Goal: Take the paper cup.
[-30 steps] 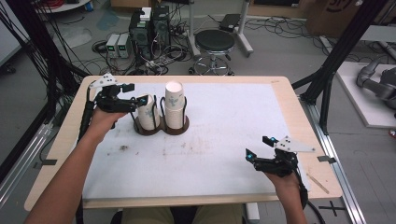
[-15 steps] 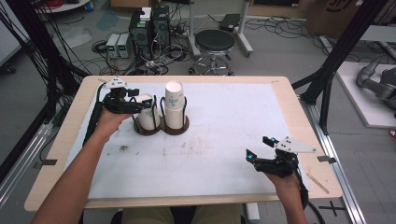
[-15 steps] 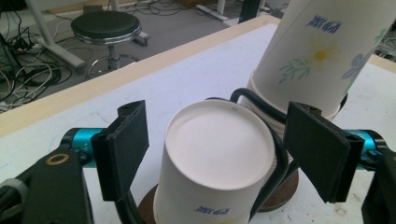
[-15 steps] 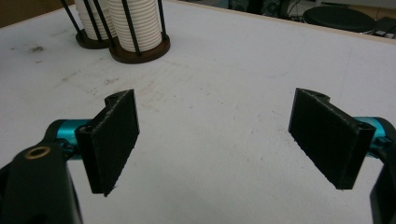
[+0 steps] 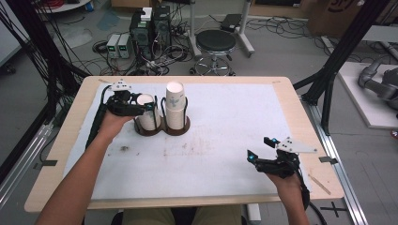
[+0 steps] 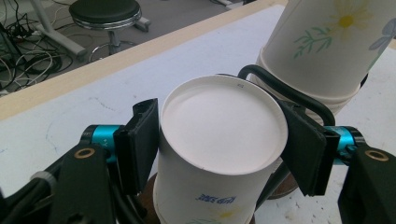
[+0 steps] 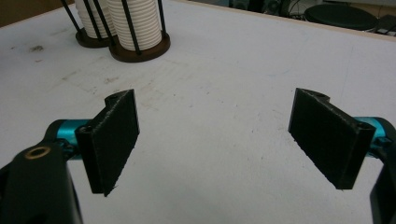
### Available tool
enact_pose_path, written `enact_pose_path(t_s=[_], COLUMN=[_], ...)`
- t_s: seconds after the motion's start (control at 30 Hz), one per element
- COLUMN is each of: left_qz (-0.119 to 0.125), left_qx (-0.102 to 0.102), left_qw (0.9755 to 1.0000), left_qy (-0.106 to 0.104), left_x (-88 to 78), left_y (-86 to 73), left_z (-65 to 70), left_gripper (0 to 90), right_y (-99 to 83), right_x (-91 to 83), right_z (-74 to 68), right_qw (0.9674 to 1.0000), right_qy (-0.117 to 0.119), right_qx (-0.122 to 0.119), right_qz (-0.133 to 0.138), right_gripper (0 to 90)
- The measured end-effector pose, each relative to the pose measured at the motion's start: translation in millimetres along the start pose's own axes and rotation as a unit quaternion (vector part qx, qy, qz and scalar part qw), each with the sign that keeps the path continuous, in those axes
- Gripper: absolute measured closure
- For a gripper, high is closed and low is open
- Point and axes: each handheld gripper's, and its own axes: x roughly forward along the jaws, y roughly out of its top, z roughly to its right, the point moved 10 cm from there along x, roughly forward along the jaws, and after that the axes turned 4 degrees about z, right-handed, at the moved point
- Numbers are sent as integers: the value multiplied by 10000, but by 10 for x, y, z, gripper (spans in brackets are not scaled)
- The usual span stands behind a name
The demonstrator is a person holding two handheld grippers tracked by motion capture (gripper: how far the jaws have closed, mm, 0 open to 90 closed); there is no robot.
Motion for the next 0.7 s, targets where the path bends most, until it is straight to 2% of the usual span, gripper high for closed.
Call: enact_pose_path(t_s=[0.1, 0.23, 0.37, 0.53, 0.63, 0.7], left_qz=[0, 154, 299, 531, 633, 773], left_qx=[8, -95, -116, -183, -154, -200], left_qw=[10000, 9998, 9994, 9983, 9977, 9967], left_qy=[48, 106, 122, 138, 187, 174], left_x=[-14, -60, -118, -209, -286, -350], left_y=[8, 64, 139, 281, 384, 471], left_z=[-9, -32, -33, -15, -16, -14], left_gripper=[344, 349, 353, 357, 359, 360], right_y=[-2, 1, 3, 8, 11, 12], right_x=[3, 8, 17, 32, 39, 42], right_z=[-3, -7, -8, -16, -25, -22], right_qw=[10000, 10000, 10000, 10000, 10000, 10000], right_qy=[0, 9, 16, 34, 52, 48], right_qx=[1, 3, 3, -9, 15, 4], right_qz=[-8, -7, -3, -7, -15, -22], right_gripper=[167, 167, 167, 167, 167, 167])
